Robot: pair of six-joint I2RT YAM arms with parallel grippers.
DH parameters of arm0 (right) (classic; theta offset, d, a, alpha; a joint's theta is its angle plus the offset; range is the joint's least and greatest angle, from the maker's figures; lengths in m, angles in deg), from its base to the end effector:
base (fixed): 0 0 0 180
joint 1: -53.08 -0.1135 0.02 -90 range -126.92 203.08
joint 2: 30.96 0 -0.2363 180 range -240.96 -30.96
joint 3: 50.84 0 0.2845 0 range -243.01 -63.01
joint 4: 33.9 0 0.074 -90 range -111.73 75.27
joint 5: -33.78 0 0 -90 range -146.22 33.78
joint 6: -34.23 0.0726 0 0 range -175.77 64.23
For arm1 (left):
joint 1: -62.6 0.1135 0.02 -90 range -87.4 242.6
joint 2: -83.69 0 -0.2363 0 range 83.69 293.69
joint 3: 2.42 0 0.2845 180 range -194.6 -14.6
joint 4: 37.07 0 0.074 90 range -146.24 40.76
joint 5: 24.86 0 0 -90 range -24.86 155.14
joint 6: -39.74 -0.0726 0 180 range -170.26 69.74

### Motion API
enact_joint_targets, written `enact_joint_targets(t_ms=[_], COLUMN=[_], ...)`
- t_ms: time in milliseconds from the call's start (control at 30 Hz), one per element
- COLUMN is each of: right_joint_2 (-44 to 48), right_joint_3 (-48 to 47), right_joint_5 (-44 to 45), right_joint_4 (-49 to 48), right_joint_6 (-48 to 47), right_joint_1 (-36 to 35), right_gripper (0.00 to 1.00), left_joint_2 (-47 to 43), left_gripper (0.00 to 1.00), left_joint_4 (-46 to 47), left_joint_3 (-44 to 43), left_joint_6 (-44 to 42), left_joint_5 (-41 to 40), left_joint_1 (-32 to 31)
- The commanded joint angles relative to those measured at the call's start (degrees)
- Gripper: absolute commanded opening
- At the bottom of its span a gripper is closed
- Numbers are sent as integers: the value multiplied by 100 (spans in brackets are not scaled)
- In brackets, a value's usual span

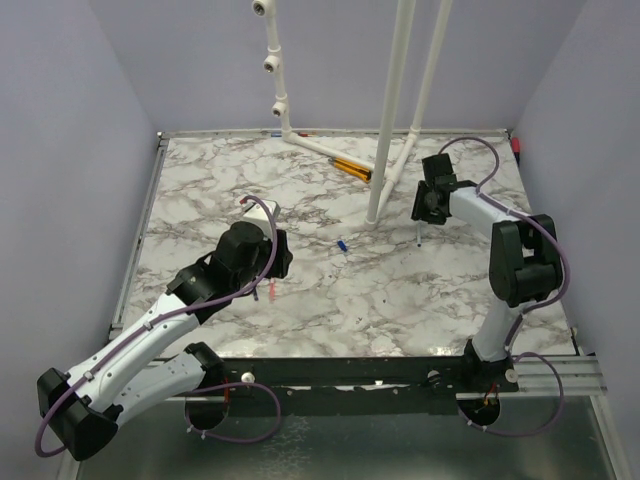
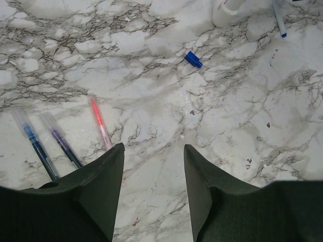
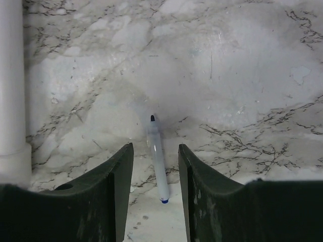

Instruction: Insert the pens into the pen caps

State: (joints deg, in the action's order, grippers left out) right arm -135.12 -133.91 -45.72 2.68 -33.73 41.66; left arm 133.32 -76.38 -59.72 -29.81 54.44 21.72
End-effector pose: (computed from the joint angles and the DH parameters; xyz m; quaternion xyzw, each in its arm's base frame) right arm 0.4153 0.0704 0.1174 0.1139 0.9500 -0.0044 0.2908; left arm 0.2150 -0.1682 0.2553 0.1094 0.8636 -0.1776 0.4591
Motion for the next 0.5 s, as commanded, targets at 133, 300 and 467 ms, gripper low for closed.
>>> enact_joint_targets(t_ms=[133, 300, 467], right_joint_2=[-492, -568, -622], right_joint_3=[-132, -103, -22], right_joint_5=[-258, -244, -155], right_joint_4=[-44, -59, -80], right_joint_6=[-66, -64, -64], right_joint_1=[86, 84, 81], right_gripper=[43, 38, 34], left_joint_2=[-78, -59, -58], left_gripper=[52, 52, 52], left_joint_4=[33, 28, 33], left_joint_3=[100, 100, 100], left_joint_6=[-40, -37, -48], left_joint_5=[-160, -169, -169], left_joint_1=[15, 8, 11])
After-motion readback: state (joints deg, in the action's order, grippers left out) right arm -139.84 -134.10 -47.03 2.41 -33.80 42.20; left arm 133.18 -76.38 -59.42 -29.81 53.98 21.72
